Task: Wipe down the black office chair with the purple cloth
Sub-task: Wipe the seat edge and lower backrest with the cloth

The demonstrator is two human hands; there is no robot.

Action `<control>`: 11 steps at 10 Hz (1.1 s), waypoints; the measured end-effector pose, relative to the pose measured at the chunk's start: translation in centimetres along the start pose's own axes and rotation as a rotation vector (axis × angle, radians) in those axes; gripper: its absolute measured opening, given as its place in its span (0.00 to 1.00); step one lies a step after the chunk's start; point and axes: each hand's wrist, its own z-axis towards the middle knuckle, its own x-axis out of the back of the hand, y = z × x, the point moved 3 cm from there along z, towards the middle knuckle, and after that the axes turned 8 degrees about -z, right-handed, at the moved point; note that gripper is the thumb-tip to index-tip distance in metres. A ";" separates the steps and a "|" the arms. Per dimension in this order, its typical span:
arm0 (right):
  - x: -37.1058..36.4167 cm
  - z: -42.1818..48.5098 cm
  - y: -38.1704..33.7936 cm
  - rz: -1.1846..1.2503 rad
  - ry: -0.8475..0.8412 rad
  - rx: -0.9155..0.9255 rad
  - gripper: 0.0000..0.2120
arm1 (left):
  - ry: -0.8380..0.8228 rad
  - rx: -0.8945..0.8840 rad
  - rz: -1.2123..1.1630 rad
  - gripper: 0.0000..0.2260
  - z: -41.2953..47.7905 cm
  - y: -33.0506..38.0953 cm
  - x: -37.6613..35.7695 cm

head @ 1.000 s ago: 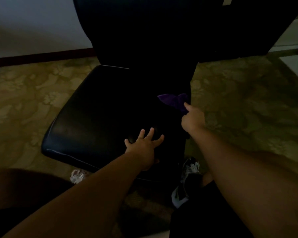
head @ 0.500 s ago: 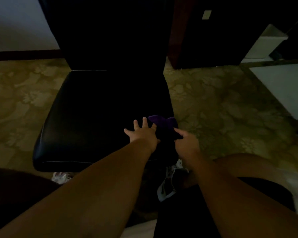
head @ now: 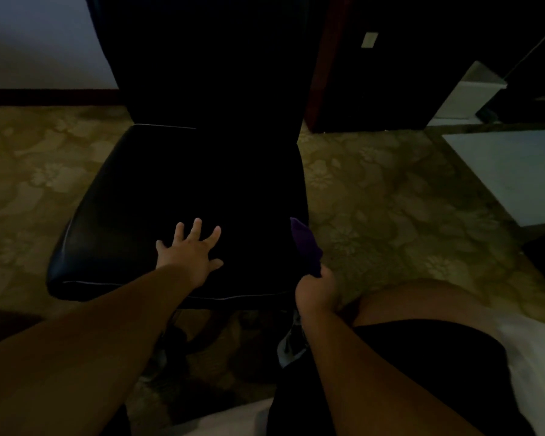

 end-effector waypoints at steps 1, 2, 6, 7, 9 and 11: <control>-0.6 0.7 0.2 0.096 -0.072 -0.085 0.18 | -0.030 -0.003 0.004 0.34 0.1 -1.2 0.5; -0.7 2.4 -0.5 0.121 -0.183 -0.204 0.17 | -0.043 -0.009 0.012 0.34 0.2 -1.6 0.4; -0.2 3.3 1.8 0.130 -0.385 -0.590 0.22 | -0.013 0.062 0.089 0.33 0.6 -0.2 -0.1; -0.2 2.7 1.3 0.160 -0.278 -0.461 0.21 | -0.012 0.059 0.072 0.33 0.4 0.5 -0.1; 0.0 3.3 0.9 0.264 -0.111 -0.275 0.21 | 0.031 0.073 0.066 0.33 0.6 3.2 -0.2; -0.8 2.4 0.0 0.189 0.137 -0.041 0.20 | -0.073 0.002 0.192 0.31 1.3 4.9 0.9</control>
